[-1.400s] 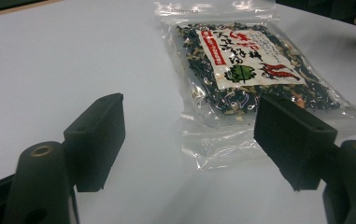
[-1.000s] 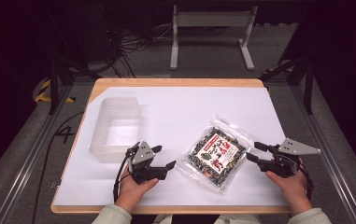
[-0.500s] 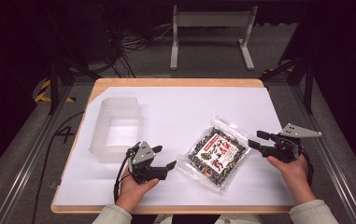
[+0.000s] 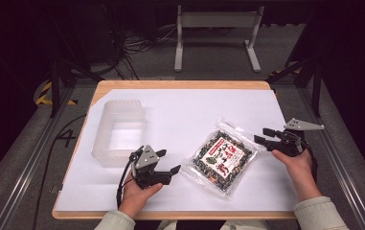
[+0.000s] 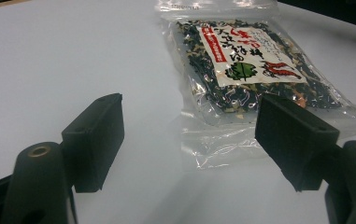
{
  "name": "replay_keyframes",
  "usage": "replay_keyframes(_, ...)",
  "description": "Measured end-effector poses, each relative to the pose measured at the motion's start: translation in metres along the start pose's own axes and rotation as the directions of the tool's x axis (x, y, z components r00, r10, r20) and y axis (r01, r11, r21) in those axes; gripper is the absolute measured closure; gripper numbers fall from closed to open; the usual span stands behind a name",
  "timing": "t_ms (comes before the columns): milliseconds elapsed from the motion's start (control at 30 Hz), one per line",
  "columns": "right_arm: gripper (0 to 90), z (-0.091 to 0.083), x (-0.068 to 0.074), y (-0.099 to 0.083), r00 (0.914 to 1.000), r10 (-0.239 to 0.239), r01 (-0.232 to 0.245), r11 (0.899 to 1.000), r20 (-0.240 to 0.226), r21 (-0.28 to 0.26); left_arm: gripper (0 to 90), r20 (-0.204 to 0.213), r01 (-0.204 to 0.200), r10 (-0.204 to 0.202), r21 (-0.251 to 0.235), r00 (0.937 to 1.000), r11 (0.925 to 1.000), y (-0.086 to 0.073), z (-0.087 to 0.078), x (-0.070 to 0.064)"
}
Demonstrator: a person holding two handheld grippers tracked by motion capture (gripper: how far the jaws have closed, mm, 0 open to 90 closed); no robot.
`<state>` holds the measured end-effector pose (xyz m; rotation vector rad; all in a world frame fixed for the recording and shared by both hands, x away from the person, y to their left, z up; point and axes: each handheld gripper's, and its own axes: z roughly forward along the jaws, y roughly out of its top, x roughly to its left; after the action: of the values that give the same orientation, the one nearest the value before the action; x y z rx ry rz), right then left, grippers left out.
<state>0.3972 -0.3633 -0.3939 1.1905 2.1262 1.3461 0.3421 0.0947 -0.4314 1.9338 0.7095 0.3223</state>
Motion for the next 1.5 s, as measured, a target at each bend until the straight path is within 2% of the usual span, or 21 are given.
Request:
replay_keyframes(200, 43.1, 0.002, -0.009, 0.0, 0.9987, 0.038, -0.039, 0.999, 0.033, 0.022, 25.6, 0.003, 0.006, -0.006, 0.001, 1.0, 1.0, 0.0, 0.0, 0.001)
replay_keyframes(300, 42.9, 0.006, -0.015, -0.003, 0.9975, 0.051, -0.053, 0.997, 0.049, 0.055, 26.2, 0.003, 0.007, -0.007, 0.001, 1.0, 1.0, 0.0, 0.0, 0.0)
replay_keyframes(400, 42.6, 0.008, -0.017, -0.005, 0.9972, 0.06, -0.063, 0.995, 0.044, 0.073, 26.5, 0.004, 0.005, -0.005, 0.004, 1.0, 1.0, 0.001, 0.0, 0.0)
replay_keyframes(467, 42.3, 0.013, -0.019, -0.008, 0.9966, 0.079, -0.081, 0.991, 0.021, 0.108, 26.5, 0.005, 0.007, -0.007, 0.006, 1.0, 1.0, 0.001, 0.0, 0.0)
replay_keyframes(700, 41.6, 0.021, -0.018, -0.012, 0.9965, 0.083, -0.079, 0.983, -0.014, 0.168, 26.4, 0.002, -0.002, 0.002, 0.009, 1.0, 1.0, 0.0, 0.0, 0.0)
replay_keyframes(833, 50.7, 0.024, -0.018, -0.014, 0.9959, 0.079, -0.069, 0.978, -0.042, 0.198, 26.4, 0.0, -0.005, 0.005, 0.011, 1.0, 0.9999, 0.0, 0.0, 0.0)
replay_keyframes(1000, 56.9, 0.025, -0.02, -0.016, 0.9947, 0.092, -0.08, 0.973, -0.046, 0.218, 26.4, 0.001, -0.008, 0.008, 0.015, 1.0, 0.9999, 0.0, 0.001, 0.0)
replay_keyframes(1100, 57.8, 0.025, -0.02, -0.016, 0.9941, 0.098, -0.085, 0.971, -0.047, 0.225, 26.3, 0.002, -0.005, 0.005, 0.018, 1.0, 0.9998, 0.0, 0.001, -0.001)
replay_keyframes(1400, 58.6, 0.028, -0.025, -0.02, 0.988, 0.145, -0.125, 0.954, -0.055, 0.271, 26.3, 0.002, -0.014, 0.014, 0.02, 0.9999, 0.9997, 0.0, 0.002, -0.001)
replay_keyframes(1500, 61.1, 0.029, -0.026, -0.02, 0.9857, 0.155, -0.131, 0.953, -0.066, 0.273, 26.3, 0.001, -0.014, 0.014, 0.02, 0.9999, 0.9997, 0.0, 0.002, -0.001)
